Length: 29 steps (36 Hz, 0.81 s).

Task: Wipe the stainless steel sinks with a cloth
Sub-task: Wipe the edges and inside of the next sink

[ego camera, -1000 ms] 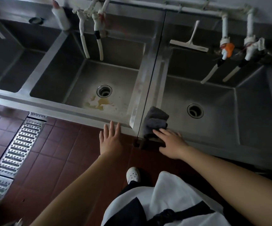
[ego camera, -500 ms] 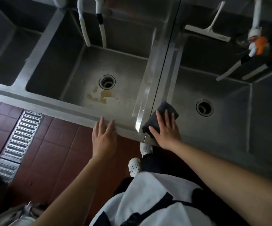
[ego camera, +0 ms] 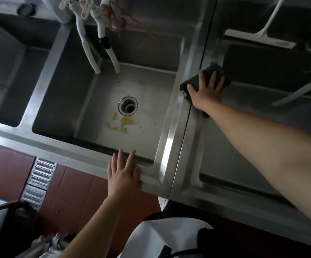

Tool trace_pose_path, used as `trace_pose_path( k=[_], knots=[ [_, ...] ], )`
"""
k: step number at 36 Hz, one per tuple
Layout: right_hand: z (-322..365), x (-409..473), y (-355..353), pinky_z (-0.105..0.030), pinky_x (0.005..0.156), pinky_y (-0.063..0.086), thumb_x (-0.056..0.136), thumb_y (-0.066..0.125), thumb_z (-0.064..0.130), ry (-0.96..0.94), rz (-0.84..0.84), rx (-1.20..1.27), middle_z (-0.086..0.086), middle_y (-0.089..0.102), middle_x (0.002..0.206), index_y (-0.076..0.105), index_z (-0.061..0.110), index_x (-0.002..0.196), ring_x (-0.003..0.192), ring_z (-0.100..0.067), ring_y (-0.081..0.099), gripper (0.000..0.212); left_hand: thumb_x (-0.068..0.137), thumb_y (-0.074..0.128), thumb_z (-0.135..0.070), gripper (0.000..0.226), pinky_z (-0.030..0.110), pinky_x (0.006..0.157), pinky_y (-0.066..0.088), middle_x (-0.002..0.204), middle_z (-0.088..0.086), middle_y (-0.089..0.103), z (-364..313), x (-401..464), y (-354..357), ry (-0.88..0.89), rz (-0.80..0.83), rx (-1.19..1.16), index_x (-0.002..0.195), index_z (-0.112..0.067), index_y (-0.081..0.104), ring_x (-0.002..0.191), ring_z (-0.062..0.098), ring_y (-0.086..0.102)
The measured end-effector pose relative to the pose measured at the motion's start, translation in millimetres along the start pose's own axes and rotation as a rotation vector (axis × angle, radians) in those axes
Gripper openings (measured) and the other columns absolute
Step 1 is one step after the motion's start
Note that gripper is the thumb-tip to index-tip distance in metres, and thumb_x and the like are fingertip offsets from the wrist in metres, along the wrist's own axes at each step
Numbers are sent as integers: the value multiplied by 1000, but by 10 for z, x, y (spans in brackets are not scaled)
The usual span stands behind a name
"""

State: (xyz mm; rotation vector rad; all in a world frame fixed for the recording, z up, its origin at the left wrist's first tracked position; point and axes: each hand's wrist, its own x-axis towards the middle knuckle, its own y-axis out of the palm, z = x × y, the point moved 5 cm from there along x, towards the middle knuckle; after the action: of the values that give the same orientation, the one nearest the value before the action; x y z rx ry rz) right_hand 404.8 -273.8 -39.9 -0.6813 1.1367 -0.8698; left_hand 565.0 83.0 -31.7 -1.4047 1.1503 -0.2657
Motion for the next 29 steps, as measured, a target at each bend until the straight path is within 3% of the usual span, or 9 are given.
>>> trace_pose_path(
  k=[4, 9, 13, 18, 29],
  knots=[
    [260, 200, -11, -66, 117, -4, 93, 27, 72, 81, 21, 3, -10, -26, 163, -2, 51, 153, 146, -45, -27, 70, 102, 37, -47, 62, 44, 124, -4, 167, 2, -7, 50, 41, -57, -33, -10, -17, 156, -44, 7, 152, 23, -14],
    [276, 131, 77, -68, 117, 2, 80, 45, 80, 58, 17, -88, -15, -32, 160, -11, 46, 153, 145, -47, -27, 98, 103, 35, -47, 60, 44, 124, -4, 167, 2, -7, 230, 124, -173, -52, -8, -11, 156, -43, 8, 152, 24, -13],
    [217, -178, 210, -65, 118, 0, 86, 36, 79, 9, -21, -159, -17, -28, 161, -13, 44, 154, 146, -48, -23, 91, 103, 34, -46, 60, 43, 124, -5, 167, 2, -7, 431, 272, -260, -45, -15, -20, 156, -43, 8, 152, 24, -12],
    [127, -841, 542, -65, 118, 0, 89, 32, 78, -18, -42, -183, -18, -30, 160, -22, 43, 151, 146, -48, -23, 89, 103, 32, -47, 61, 43, 124, -7, 166, 2, -12, 602, 507, -349, 102, 20, 56, 156, -43, 2, 152, 24, -15],
    [30, -2449, 1391, -59, 118, 11, 88, 29, 78, 225, -59, -184, -17, -22, 163, -16, 45, 152, 150, -44, -11, 85, 102, 21, -54, 61, 49, 123, -5, 166, 5, -12, 1061, 718, -465, 387, 181, 173, 157, -41, -4, 152, 27, -16]
  ],
)
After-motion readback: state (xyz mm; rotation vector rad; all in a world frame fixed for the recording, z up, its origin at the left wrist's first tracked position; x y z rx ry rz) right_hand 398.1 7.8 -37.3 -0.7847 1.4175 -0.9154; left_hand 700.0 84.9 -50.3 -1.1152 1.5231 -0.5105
